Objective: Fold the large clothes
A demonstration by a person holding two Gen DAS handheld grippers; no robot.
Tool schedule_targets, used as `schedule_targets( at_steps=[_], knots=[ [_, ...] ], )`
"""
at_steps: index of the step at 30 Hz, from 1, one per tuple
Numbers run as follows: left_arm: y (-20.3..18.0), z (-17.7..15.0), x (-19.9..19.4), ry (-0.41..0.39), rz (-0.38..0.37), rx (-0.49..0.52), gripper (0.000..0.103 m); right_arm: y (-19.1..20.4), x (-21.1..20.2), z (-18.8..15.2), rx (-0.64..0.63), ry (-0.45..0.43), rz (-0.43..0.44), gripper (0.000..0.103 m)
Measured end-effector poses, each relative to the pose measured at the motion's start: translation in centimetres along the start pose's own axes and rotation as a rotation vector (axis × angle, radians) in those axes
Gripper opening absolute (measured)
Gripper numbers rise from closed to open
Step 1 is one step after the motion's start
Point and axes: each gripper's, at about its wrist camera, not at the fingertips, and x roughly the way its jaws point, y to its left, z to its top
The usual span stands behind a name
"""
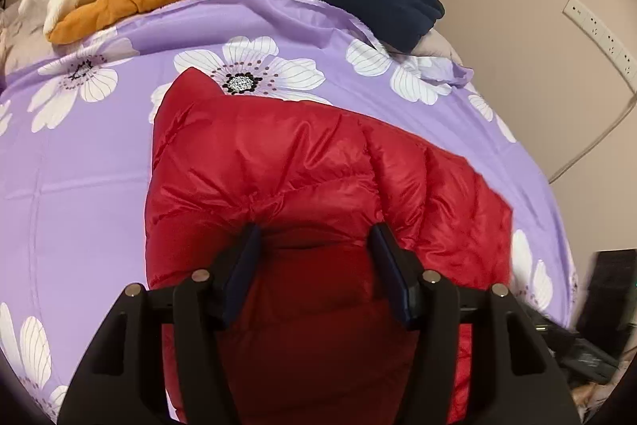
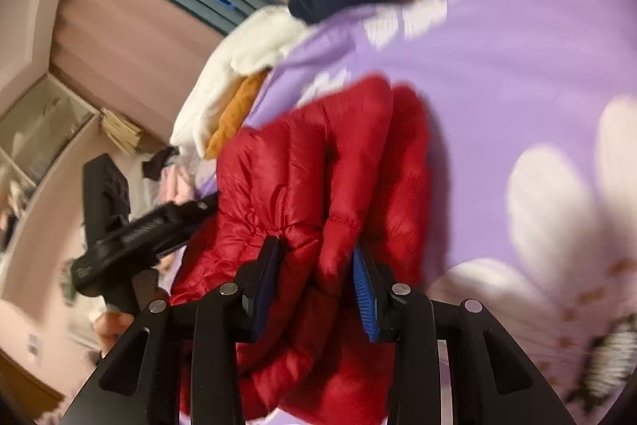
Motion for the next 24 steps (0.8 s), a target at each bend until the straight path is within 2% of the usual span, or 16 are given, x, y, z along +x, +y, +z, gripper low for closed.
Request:
schedule_targets(
  at_steps=[2,6,12,18,20,24],
  knots=[
    [0.1,0.0,0.1,-0.008,-0.001,-0.006,0.058,1.5,-1.9,-0.1,-0.068,-0.048,-0.040,0.035],
    [0.5,-0.1,0.3,-0.017,-0.011,-0.017,0.058,5.1,-3.7,-0.6,-0.206,-0.084,-0.025,0.035],
    [0.5,-0.1,0.4,-0.021,-0.015,-0.014,0.058,9.0,-2.0,-2.1,-0.357,-0.026,-0.022,0.035],
    [0.5,-0.2,0.4,-0.024,-0.020,-0.017,0.058,8.9,0.9,-5.1,-0.474,0.079,-0.089,0.035],
    [0.5,-0.2,0.4,-0.025,-0.019,-0.014,0.059,8.2,1.6,-5.8,-0.487,0.097,-0.121,0.032],
    [0.2,-0.3,0.6,-0.032,-0.008,0.002,0.059,7.2,2.4,-6.6,-0.470,0.105,-0.119,0.032]
  ],
)
